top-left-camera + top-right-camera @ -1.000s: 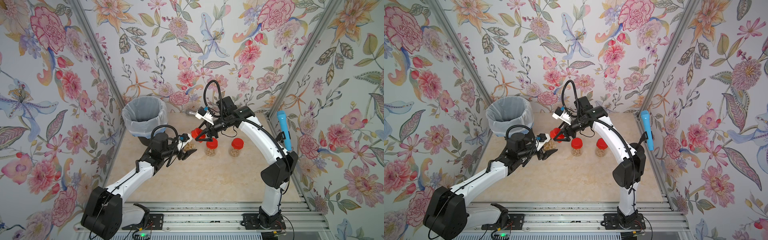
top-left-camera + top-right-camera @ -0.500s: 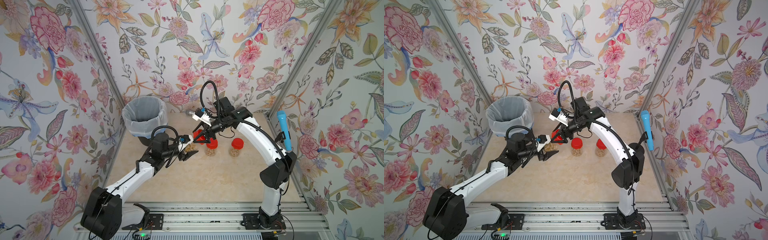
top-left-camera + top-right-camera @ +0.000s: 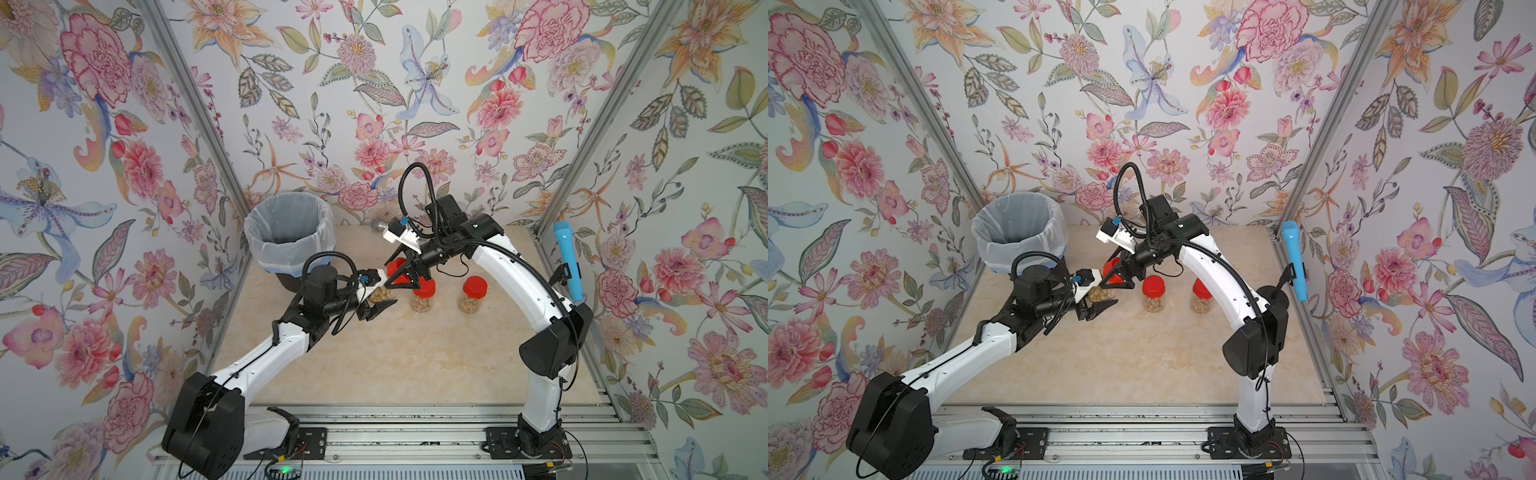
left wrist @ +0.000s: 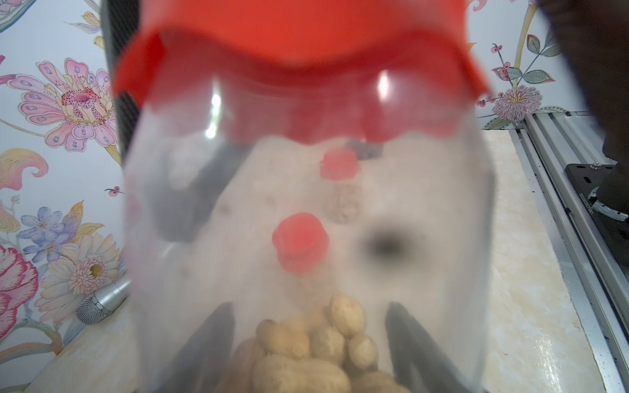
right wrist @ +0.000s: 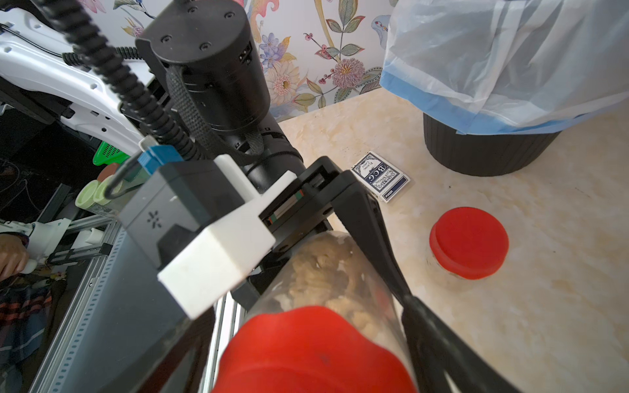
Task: Empty moldy peanuts from jars
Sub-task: Unscrew the lid from the jar.
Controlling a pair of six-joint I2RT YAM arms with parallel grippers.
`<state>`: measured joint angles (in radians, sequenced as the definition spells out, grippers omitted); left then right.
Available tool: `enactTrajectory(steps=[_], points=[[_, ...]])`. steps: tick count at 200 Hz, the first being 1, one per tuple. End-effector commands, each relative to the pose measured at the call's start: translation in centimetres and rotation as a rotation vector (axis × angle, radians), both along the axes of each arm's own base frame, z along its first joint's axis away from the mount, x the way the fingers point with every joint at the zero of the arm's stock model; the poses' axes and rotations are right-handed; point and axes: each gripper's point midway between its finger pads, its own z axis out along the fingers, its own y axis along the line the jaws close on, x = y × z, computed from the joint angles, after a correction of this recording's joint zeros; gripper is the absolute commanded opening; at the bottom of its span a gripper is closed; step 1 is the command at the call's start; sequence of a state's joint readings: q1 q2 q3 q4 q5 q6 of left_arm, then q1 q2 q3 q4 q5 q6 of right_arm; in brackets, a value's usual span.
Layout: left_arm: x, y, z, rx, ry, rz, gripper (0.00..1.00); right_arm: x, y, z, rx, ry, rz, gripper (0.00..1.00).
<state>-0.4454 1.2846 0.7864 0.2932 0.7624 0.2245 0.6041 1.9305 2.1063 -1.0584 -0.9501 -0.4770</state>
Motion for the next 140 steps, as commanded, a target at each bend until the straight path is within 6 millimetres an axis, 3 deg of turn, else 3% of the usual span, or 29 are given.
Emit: enactTrajectory(steps=[1,77,140], points=[[0.9,-0.2,0.4,0.005,-0.025,0.03,0.32,-1.6,0.5,1.0,0.014,0.029,0.029,0.93],[0.9,0.1,0.9,-0.004,-0.049,0.049,0.31,0.1,0.3,0.7,-0.006,0.011,-0.049,1.0],[0.9,0.3,0.9,-0.004,-0.054,0.056,0.31,1.6,-0.4,1.5,0.037,0.002,-0.126,1.0]])
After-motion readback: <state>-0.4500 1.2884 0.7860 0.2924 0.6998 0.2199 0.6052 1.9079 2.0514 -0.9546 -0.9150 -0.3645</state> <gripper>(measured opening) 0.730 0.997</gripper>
